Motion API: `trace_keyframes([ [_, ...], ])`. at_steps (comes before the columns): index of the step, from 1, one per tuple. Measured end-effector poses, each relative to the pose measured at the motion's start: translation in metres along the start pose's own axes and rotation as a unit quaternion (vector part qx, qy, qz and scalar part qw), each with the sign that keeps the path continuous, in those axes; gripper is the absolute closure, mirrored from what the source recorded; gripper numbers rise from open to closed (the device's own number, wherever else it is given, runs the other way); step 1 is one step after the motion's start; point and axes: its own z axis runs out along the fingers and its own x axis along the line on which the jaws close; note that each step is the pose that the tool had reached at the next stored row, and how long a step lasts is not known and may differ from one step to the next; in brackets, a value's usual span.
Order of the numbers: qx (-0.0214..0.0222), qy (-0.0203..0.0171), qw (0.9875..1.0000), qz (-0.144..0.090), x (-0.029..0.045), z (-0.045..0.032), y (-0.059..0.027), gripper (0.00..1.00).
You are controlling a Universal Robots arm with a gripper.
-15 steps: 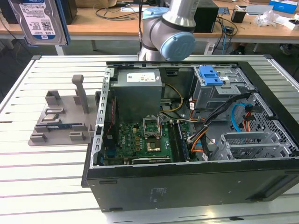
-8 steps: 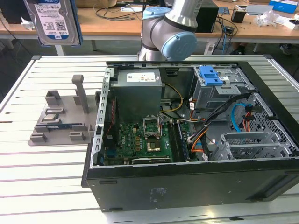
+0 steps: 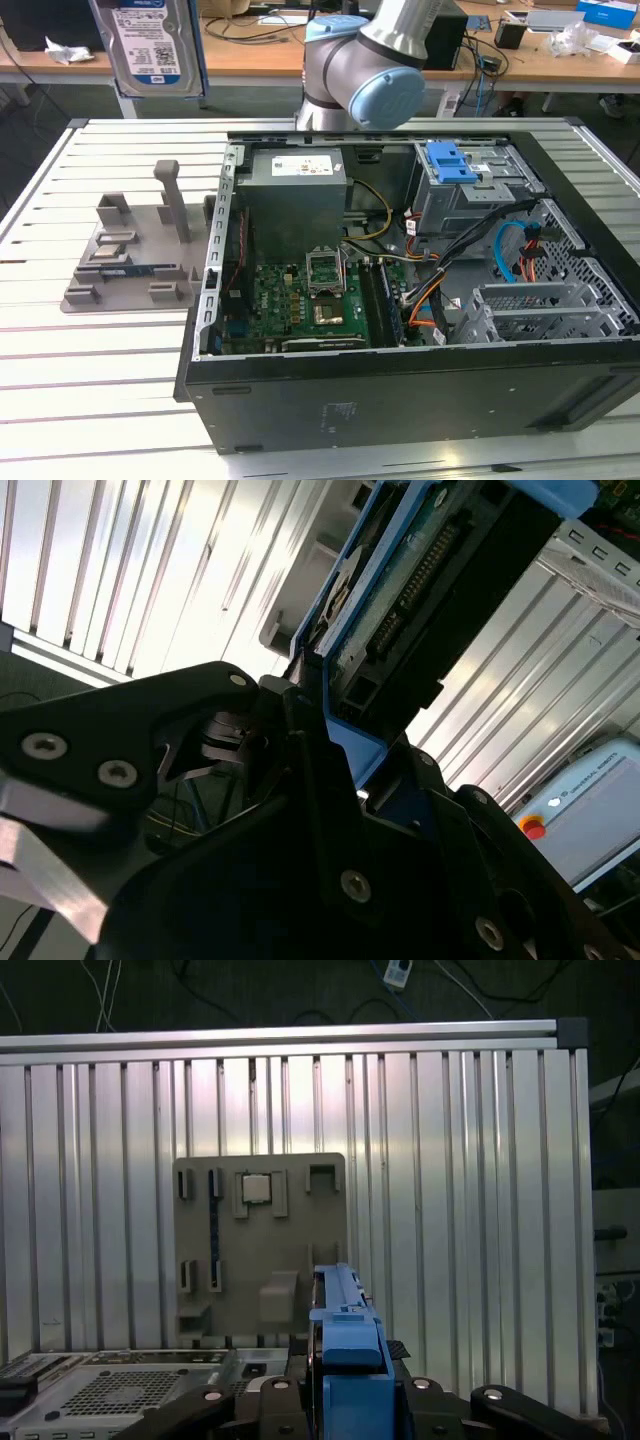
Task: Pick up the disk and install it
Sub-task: 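Pick up the disk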
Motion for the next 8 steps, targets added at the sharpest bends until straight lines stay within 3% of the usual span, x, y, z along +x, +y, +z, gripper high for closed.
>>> trace_keyframes([
  [5,-0.0002,0.0000,1.0000,0.000,-0.0008,-0.0005,-0.0247,0.63],
  [8,-0.0004,0.0000,1.0000,0.000,-0.0015,-0.0009,-0.0483,0.63],
])
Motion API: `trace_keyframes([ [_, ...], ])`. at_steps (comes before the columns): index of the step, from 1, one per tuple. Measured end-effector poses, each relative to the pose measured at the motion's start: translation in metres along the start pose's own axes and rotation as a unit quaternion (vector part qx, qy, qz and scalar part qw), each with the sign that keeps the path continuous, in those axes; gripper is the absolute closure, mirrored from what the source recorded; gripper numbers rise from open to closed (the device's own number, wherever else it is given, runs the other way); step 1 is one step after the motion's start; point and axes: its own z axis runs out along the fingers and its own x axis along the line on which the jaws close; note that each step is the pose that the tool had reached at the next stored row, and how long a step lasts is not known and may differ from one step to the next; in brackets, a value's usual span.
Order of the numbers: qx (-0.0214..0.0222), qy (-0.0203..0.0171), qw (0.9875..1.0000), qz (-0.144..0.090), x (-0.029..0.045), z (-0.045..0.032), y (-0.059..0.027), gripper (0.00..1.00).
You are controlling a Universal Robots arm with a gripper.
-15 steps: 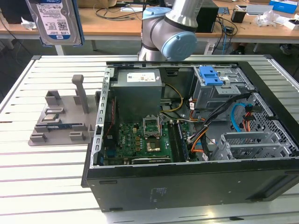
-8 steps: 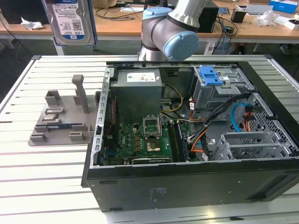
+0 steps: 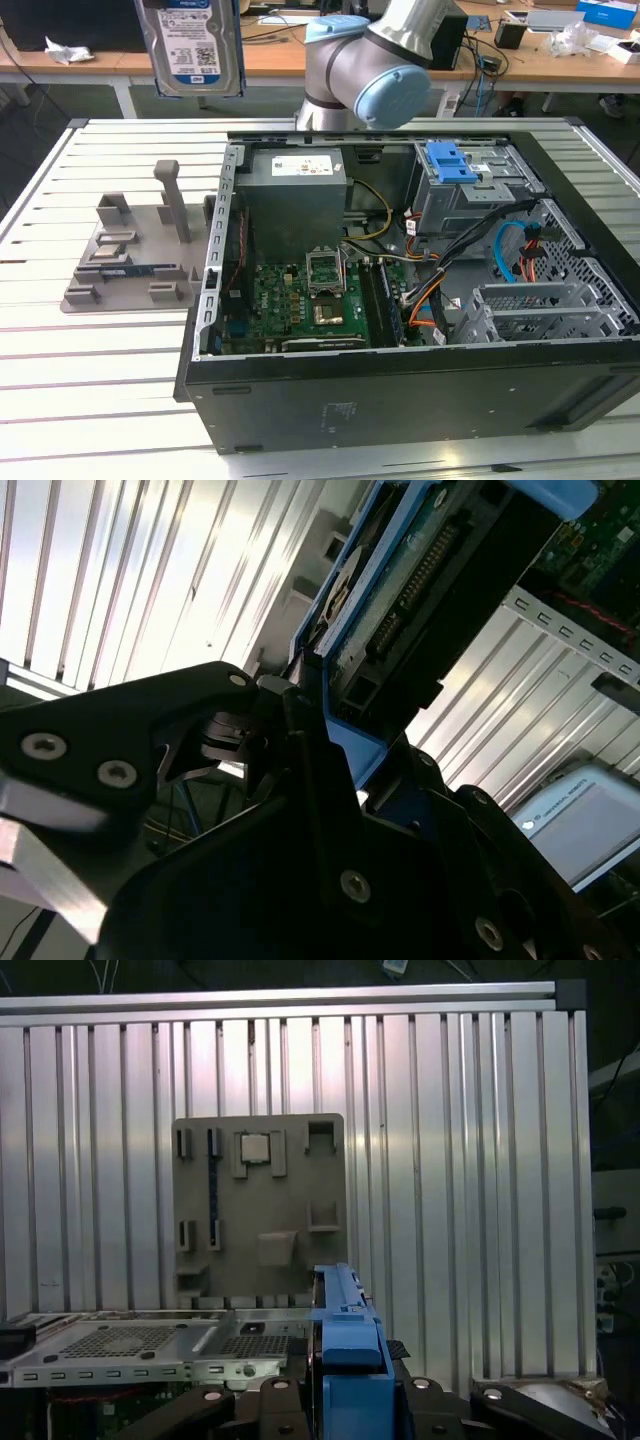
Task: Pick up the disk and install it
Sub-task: 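Pick up the disk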
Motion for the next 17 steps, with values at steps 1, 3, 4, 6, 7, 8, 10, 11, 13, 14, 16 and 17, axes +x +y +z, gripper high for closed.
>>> trace_keyframes([
  [1,0.0000,0.0000,1.0000,0.000,-0.0002,-0.0001,-0.0058,0.63],
  [3,-0.0002,0.0000,1.0000,0.000,-0.0005,-0.0004,-0.0176,0.63],
  [4,-0.0002,0.0000,1.0000,0.000,-0.0008,-0.0005,-0.0248,0.63],
  [6,-0.0003,0.0000,1.0000,0.000,-0.0013,-0.0007,-0.0393,0.63],
  [7,-0.0004,0.0000,1.0000,0.000,-0.0014,-0.0008,-0.0445,0.63],
  [8,-0.0005,0.0000,1.0000,0.000,-0.0015,-0.0009,-0.0492,0.63],
  [10,-0.0006,0.0000,1.0000,0.000,-0.0019,-0.0011,-0.0591,0.63],
  [11,-0.0007,0.0000,1.0000,0.000,-0.0020,-0.0012,-0.0636,0.63],
  [13,-0.0008,0.0000,1.0000,0.000,-0.0024,-0.0014,-0.0748,0.63],
  [14,-0.0008,0.0000,1.0000,0.000,-0.0026,-0.0015,-0.0808,0.63],
  [16,-0.0010,0.0000,1.0000,0.000,-0.0029,-0.0017,-0.0901,0.63],
  [17,-0.0011,0.0001,1.0000,0.000,-0.0030,-0.0018,-0.0945,0.63],
])
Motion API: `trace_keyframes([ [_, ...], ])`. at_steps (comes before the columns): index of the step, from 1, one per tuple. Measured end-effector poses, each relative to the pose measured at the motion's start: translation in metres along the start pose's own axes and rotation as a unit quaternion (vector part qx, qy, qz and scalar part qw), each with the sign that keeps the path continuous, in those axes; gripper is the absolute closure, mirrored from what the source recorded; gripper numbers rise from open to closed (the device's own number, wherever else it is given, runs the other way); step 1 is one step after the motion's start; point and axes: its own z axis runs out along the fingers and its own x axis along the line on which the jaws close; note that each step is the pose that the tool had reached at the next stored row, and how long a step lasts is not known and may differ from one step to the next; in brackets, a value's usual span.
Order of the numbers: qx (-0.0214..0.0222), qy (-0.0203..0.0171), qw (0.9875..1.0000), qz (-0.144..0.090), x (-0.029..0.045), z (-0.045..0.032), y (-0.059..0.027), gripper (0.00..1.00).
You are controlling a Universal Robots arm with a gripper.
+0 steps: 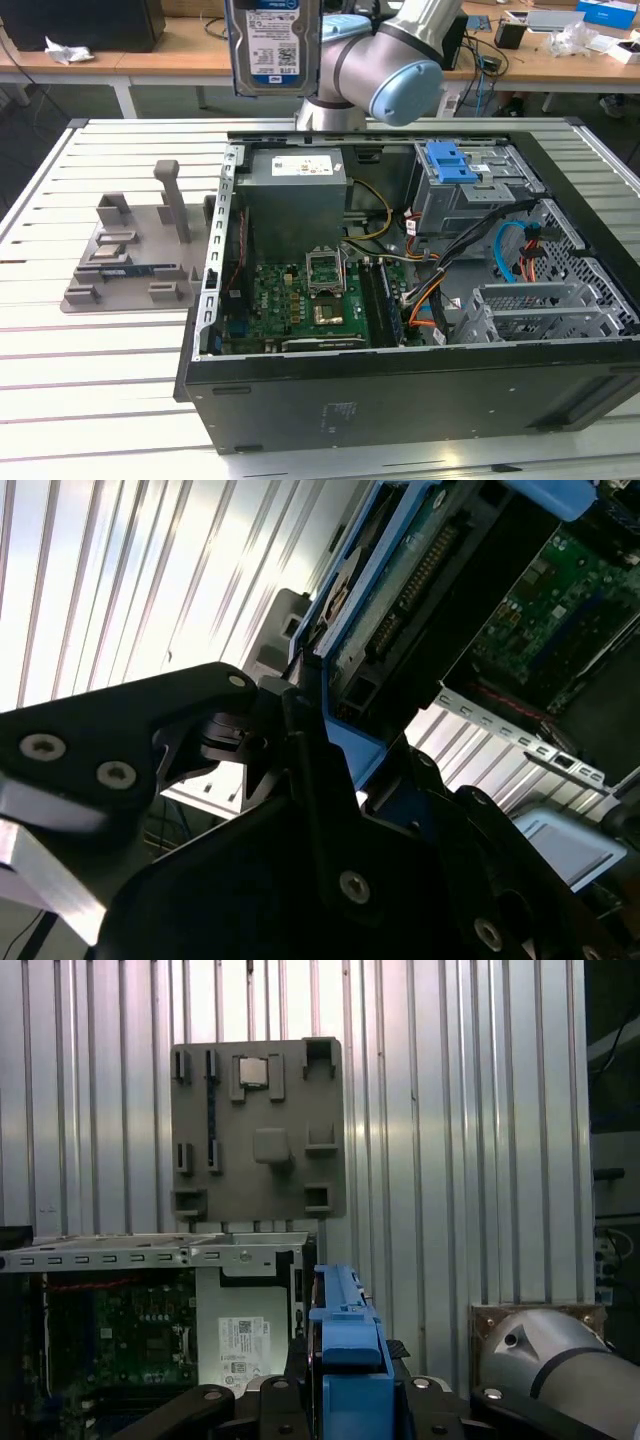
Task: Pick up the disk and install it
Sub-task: 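Pick up the disk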
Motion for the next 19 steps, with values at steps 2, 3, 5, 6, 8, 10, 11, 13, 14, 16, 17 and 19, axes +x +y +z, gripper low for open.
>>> trace_keyframes([
  [2,-0.0001,-0.0001,1.0000,0.000,-0.0004,-0.0002,-0.0123,0.63],
  [3,-0.0002,0.0000,1.0000,0.000,-0.0005,-0.0003,-0.0150,0.63],
  [5,-0.0004,0.0000,1.0000,0.000,-0.0001,-0.0005,-0.0200,0.63],
  [6,-0.0004,0.0000,1.0000,0.000,0.0006,-0.0004,-0.0214,0.63],
  [8,-0.0007,0.0000,1.0000,0.000,0.0051,-0.0004,-0.0264,0.63],
  [10,-0.0009,0.0000,1.0000,0.000,0.0098,-0.0003,-0.0300,0.63],
  [11,-0.0010,0.0000,1.0000,0.000,0.0113,-0.0003,-0.0313,0.63],
  [13,-0.0012,0.0000,1.0000,0.000,0.0153,-0.0003,-0.0351,0.63],
  [14,-0.0013,0.0000,1.0000,0.000,0.0165,-0.0003,-0.0365,0.63],
  [16,-0.0015,0.0000,1.0000,0.000,0.0189,-0.0003,-0.0393,0.63],
  [17,-0.0016,0.0000,1.0000,0.000,0.0203,-0.0003,-0.0412,0.63],
  [19,-0.0019,0.0000,1.0000,0.000,0.0232,-0.0003,-0.0460,0.63],
])
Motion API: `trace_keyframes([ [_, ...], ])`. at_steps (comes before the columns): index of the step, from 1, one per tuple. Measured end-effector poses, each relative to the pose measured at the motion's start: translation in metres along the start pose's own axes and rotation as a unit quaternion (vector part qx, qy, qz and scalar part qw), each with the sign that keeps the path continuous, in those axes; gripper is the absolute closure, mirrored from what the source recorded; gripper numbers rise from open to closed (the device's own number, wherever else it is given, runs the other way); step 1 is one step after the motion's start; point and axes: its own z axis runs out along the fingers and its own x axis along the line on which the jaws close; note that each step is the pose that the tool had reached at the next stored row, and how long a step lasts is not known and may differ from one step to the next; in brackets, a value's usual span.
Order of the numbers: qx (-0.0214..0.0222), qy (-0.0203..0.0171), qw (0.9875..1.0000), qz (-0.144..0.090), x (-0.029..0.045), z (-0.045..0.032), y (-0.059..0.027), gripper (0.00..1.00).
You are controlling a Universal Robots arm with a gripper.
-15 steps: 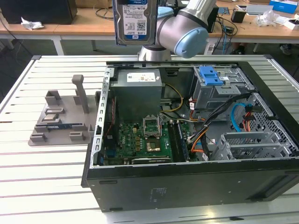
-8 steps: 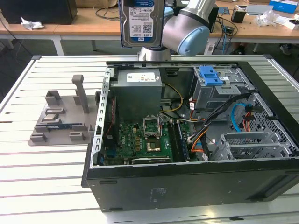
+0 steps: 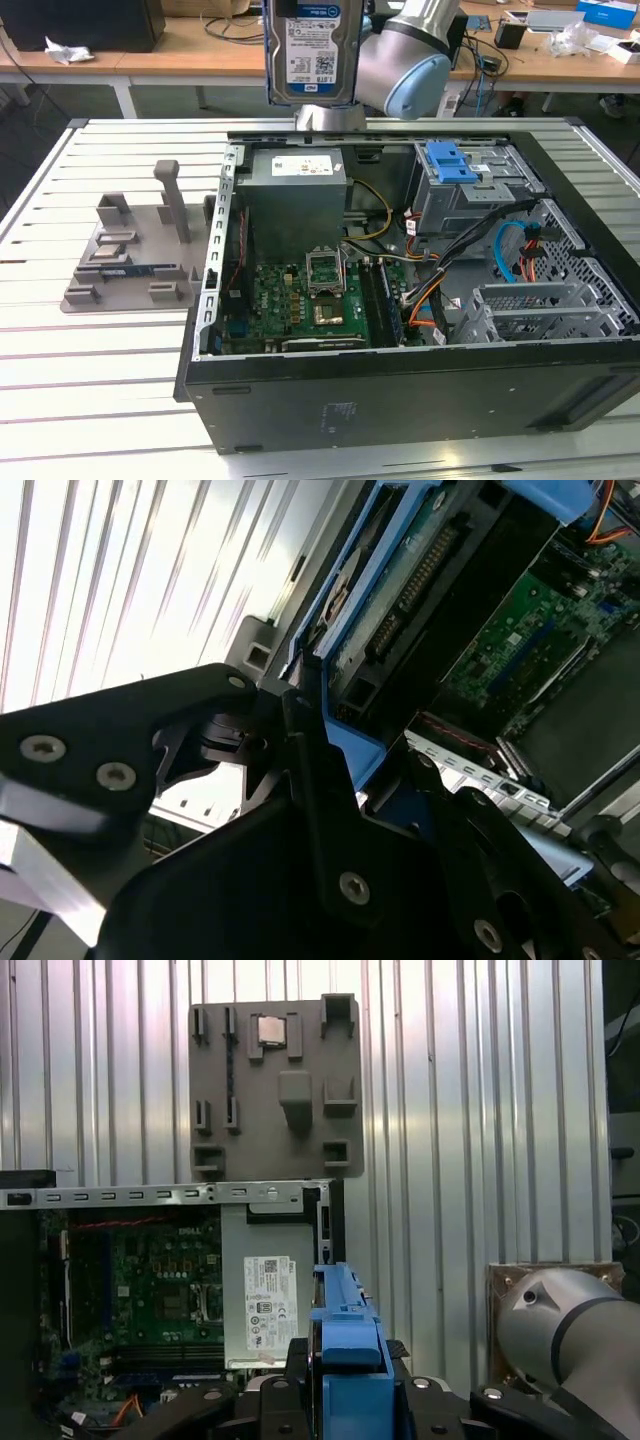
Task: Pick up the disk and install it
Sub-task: 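Pick up the disk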
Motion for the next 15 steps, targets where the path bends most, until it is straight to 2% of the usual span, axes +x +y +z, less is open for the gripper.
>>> trace_keyframes([
  [4,-0.0006,0.0001,1.0000,0.000,0.0055,-0.0001,-0.0099,0.63],
  [8,-0.0015,0.0000,1.0000,0.000,0.0127,0.0000,-0.0235,0.63],
  [15,-0.0022,0.0001,1.0000,0.000,0.0217,0.0001,-0.0383,0.63],
])
